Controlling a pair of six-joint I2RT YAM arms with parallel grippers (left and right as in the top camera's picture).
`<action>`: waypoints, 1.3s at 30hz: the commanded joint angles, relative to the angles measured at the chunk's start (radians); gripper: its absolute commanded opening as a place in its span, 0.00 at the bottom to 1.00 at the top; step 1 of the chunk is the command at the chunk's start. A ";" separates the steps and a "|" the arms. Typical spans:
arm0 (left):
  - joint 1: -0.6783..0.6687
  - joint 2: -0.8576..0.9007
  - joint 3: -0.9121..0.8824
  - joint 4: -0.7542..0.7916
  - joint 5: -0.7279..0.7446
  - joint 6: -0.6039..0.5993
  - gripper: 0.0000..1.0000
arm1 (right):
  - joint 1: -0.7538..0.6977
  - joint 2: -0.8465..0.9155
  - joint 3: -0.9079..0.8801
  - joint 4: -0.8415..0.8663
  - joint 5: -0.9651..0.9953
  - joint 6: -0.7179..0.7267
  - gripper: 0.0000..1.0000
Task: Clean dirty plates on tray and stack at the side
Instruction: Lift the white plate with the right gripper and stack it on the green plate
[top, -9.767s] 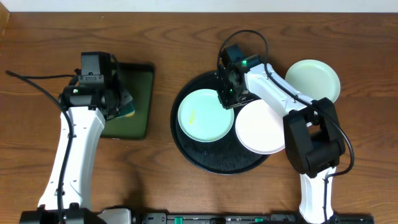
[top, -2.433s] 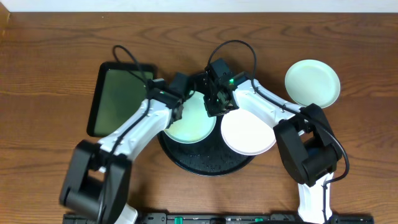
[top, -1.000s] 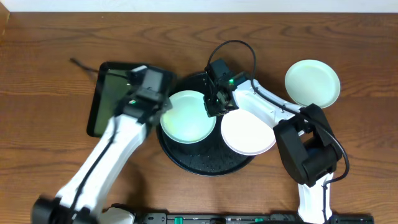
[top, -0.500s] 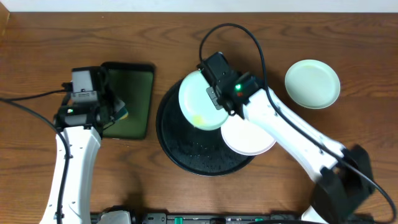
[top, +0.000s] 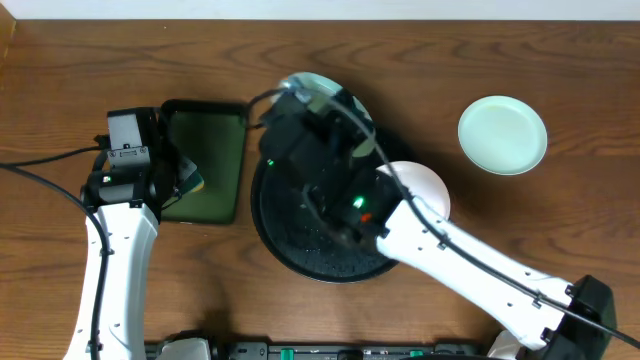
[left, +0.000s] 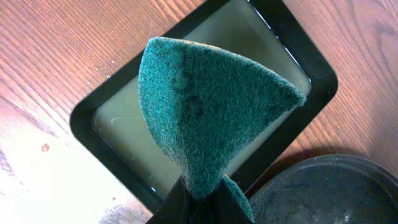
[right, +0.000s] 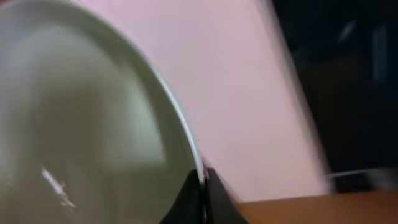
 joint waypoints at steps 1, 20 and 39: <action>0.004 -0.003 -0.007 0.000 0.002 0.006 0.07 | 0.059 -0.017 0.015 0.094 0.196 -0.351 0.01; 0.004 -0.003 -0.007 0.000 0.002 0.006 0.07 | -0.149 0.011 0.015 -0.304 -0.434 0.422 0.01; 0.004 -0.003 -0.007 0.001 0.002 0.006 0.07 | -1.260 0.058 0.014 -0.496 -1.241 0.747 0.01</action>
